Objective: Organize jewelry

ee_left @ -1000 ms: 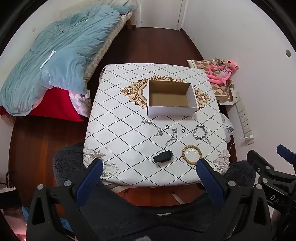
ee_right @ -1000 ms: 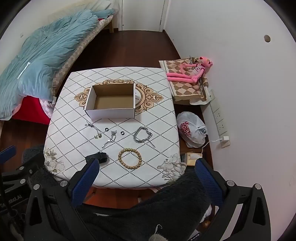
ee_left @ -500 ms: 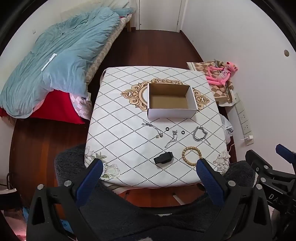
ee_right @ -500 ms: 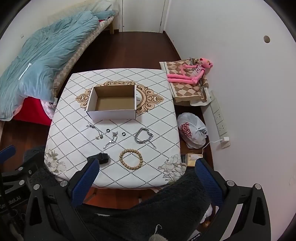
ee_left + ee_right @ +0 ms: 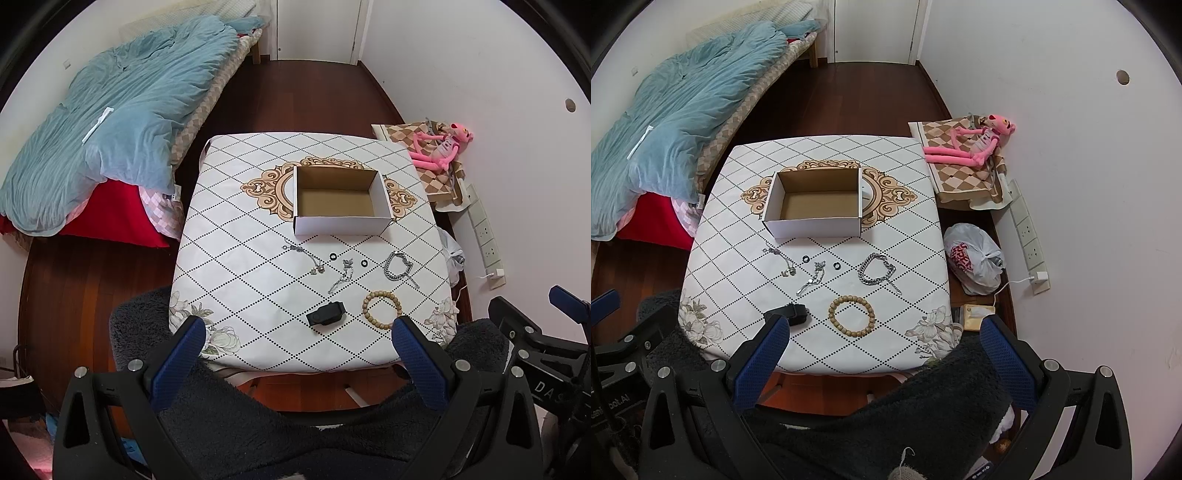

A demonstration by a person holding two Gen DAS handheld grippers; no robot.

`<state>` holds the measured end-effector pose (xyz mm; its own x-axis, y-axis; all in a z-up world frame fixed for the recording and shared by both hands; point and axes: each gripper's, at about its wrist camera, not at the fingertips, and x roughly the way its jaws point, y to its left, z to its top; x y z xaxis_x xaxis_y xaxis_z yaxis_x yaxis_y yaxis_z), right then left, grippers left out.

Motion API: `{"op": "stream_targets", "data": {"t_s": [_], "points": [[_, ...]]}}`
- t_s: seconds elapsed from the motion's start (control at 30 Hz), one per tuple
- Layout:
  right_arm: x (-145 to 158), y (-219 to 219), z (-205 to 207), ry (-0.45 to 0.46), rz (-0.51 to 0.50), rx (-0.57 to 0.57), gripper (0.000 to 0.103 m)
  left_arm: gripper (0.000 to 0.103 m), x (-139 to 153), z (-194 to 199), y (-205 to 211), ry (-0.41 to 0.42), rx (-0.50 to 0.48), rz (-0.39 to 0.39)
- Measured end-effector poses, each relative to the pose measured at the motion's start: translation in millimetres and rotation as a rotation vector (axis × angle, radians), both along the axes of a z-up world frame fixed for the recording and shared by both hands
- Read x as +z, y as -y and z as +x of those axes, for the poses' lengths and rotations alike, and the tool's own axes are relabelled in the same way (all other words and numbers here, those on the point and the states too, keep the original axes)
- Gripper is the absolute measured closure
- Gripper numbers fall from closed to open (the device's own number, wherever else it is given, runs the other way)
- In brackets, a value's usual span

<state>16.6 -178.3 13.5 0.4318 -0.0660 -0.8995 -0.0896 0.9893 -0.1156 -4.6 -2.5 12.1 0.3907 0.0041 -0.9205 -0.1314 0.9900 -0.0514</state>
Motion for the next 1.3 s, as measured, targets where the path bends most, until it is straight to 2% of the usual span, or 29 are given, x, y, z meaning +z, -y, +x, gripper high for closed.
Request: {"op": "stream_targets", "data": {"t_s": [1.3], "points": [[0.7,-3.9,-1.8,0.000,0.001,0.004,0.000,0.000,3.6,0.4,-5.7,0.014,0.000,-0.003]]}}
